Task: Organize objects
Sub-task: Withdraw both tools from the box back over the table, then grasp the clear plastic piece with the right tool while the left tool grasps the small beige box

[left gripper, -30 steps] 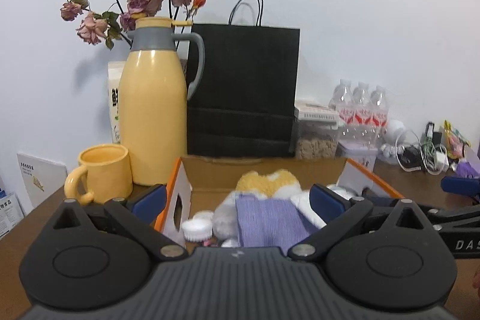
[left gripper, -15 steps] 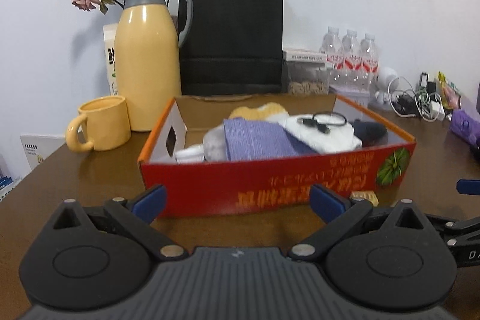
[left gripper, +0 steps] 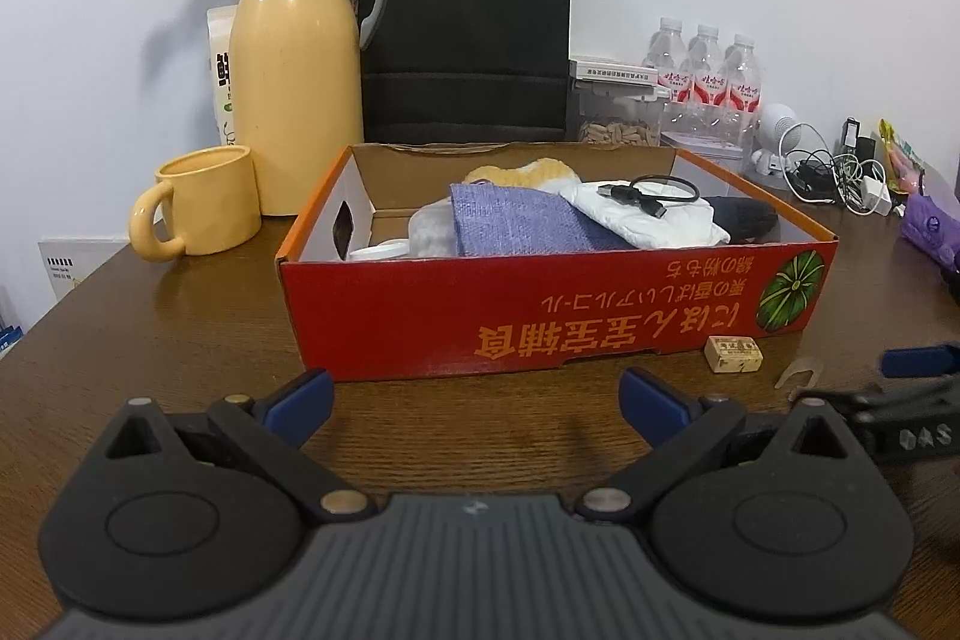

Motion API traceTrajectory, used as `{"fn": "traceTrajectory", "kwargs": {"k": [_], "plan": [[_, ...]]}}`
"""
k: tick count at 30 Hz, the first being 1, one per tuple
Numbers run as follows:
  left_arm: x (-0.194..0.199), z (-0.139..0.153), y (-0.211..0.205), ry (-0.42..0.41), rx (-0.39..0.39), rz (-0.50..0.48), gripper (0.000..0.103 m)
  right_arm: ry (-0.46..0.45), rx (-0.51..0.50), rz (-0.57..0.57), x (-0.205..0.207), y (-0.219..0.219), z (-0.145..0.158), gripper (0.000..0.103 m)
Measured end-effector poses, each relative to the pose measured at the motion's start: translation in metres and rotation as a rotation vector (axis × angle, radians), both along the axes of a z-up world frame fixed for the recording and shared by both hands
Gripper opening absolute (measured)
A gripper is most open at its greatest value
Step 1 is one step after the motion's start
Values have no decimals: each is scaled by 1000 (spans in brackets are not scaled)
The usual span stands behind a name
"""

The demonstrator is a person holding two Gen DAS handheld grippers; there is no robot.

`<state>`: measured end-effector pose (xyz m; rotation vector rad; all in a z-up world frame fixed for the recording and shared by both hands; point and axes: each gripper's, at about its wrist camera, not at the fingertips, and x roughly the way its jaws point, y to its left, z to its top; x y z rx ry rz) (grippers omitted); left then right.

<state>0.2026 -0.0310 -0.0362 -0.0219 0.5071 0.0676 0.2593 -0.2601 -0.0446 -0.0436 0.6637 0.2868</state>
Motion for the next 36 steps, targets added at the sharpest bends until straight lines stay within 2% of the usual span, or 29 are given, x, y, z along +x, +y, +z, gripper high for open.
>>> {"fn": "traceTrajectory", "kwargs": {"k": [3,4,6,7,10,12,13,14,20,28,36], "plan": [[1,-1,0,-2,2,6,103,14,-1,16,9,5,-2,93],[1,-2,0,-1,1,7,103,12,-5,25,10,7,-2,90],[2,-3,0,1,-1,9,103,-1,-10,54,7,10,0,75],[3,-3,0,2,0,11,103,-10,-10,73,5,11,0,62],[3,-4,-1,1,7,17,103,-17,-10,104,3,12,2,46],[3,-5,-2,-2,11,23,103,-20,0,122,1,12,3,30],[3,-5,-2,-3,13,25,103,-19,9,130,0,11,3,15],[3,-5,-3,-2,15,27,103,-16,19,137,0,10,3,6],[3,-7,-8,9,35,32,103,-30,32,139,-3,10,5,3],[1,-8,-19,24,44,35,103,-128,57,121,-14,2,16,3],[11,-9,-50,56,46,-28,103,-182,95,59,-13,-21,26,3]]}}
